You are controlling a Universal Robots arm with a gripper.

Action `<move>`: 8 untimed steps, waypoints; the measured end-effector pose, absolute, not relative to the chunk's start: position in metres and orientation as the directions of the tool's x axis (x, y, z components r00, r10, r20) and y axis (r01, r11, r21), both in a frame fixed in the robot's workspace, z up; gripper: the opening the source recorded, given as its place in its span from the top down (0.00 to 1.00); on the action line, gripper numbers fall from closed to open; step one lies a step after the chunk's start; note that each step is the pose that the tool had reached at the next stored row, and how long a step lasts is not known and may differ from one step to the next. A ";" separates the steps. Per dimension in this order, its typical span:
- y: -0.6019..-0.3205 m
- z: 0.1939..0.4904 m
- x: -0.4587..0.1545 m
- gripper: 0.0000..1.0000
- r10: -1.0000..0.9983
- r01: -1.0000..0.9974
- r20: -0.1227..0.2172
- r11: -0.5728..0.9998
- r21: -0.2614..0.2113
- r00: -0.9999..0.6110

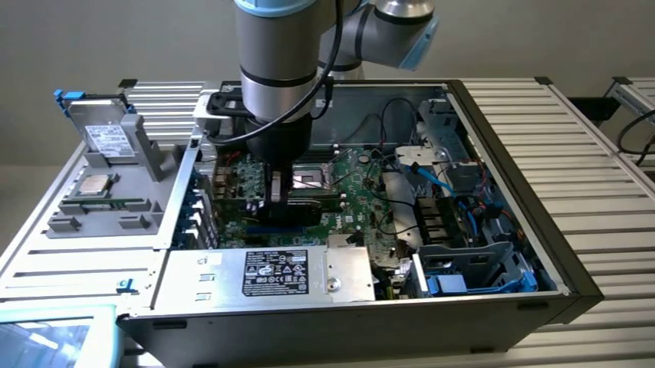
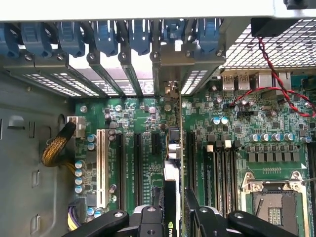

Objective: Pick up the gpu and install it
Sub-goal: 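Insert the gpu into the slot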

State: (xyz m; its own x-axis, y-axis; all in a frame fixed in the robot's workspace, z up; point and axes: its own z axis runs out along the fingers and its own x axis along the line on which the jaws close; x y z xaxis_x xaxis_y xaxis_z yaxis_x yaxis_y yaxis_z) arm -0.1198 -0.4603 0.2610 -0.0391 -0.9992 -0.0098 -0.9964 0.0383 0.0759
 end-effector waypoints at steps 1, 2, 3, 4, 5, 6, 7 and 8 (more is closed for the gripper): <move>-0.460 0.261 -0.120 0.72 -0.999 -0.996 -0.010 0.038 0.076 -0.039; -0.460 0.261 -0.120 0.72 -0.999 -0.996 -0.010 0.038 0.076 -0.039; -0.460 0.261 -0.120 0.72 -0.999 -0.996 -0.010 0.038 0.076 -0.039; -0.460 0.261 -0.120 0.72 -0.999 -0.996 -0.010 0.038 0.076 -0.039; -0.460 0.261 -0.121 0.72 -0.999 -0.996 -0.010 0.038 0.076 -0.039; -0.460 0.261 -0.121 0.72 -0.999 -0.996 -0.010 0.038 0.076 -0.039; -0.460 0.260 -0.122 0.72 -0.999 -0.996 -0.011 0.038 0.076 -0.039; -0.460 0.260 -0.122 0.72 -0.999 -0.996 -0.011 0.038 0.076 -0.039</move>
